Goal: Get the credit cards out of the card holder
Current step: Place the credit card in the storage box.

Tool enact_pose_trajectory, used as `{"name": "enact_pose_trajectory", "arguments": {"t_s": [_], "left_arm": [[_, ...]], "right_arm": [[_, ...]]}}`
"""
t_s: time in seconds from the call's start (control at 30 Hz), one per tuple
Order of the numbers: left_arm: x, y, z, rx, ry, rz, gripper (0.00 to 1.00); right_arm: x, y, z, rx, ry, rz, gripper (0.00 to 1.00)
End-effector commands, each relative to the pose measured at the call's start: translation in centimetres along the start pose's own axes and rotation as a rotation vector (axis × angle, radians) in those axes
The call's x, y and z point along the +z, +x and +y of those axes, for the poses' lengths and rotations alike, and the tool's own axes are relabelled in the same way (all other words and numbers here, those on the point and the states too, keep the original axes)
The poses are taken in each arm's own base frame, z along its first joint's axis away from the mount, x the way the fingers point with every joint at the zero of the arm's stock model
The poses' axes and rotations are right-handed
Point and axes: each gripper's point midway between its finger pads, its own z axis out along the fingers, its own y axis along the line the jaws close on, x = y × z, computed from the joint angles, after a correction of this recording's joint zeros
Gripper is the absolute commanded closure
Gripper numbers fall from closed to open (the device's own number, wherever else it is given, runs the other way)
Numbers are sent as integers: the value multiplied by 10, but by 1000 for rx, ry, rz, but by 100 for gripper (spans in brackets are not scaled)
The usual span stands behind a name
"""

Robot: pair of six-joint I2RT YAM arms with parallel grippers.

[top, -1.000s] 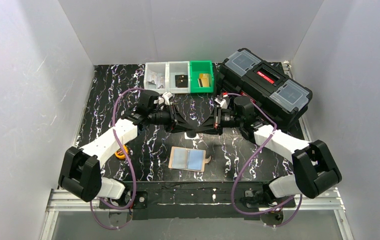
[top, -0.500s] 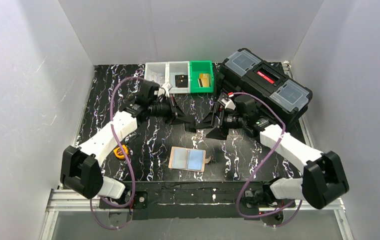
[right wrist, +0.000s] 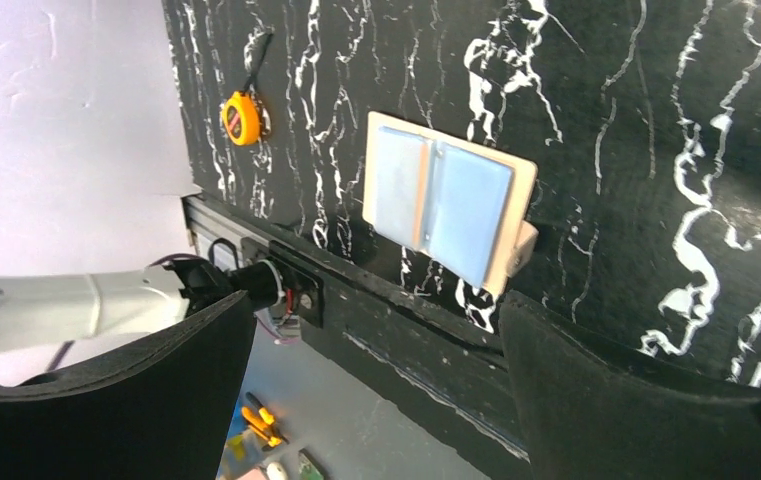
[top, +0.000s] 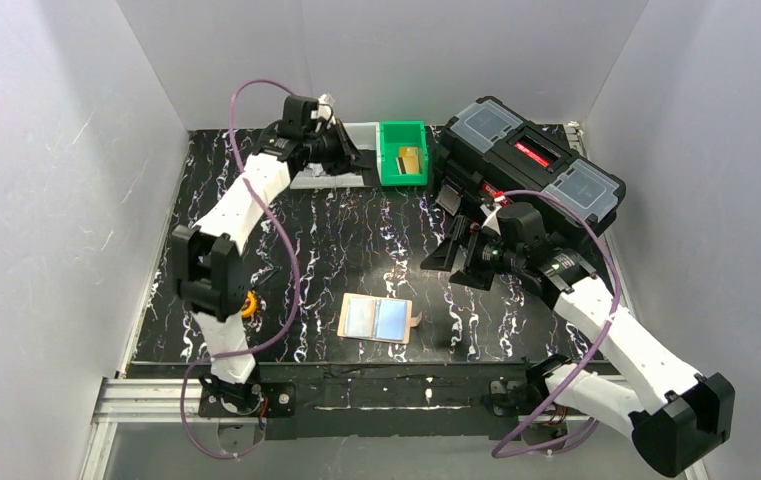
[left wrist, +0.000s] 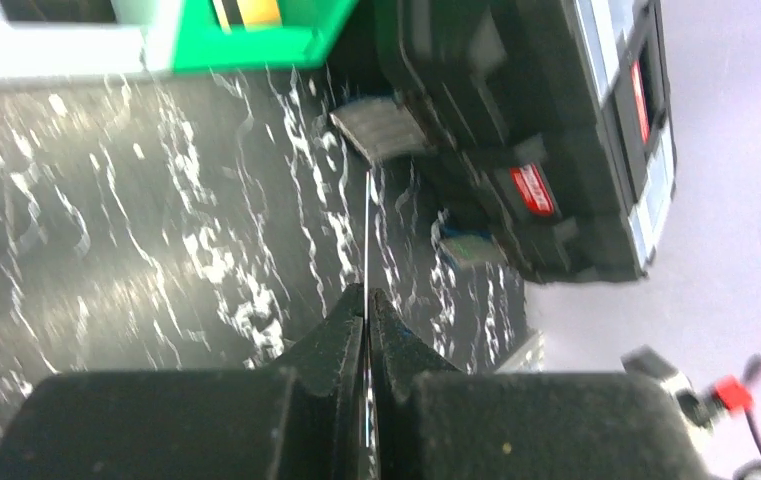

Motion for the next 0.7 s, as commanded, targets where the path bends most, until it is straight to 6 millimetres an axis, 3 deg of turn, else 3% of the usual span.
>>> {"name": "enact_pose_trajectory", "arguments": {"t_s": [0.0,0.1,0.3,0.5,0.67], "left_arm": [[26,-51,27,91,-74,-66,100],[48,-79,40,115,-88,-95,100],[98,-106,80,96,-101,-103,100],[125,-122,106,73,-109,-123,100],[133,-129,114,67,-101,-139,100]], "right_arm": [[-22,-5,-2,-59,51,-53,2],[-29,-3,-7,-70,70,-70,2],[-35,0,-13,-79,91,-78,2],[-32,3,-19,-75,106,-60,2],[-27,3,-19,-73,108,-51,2]]}}
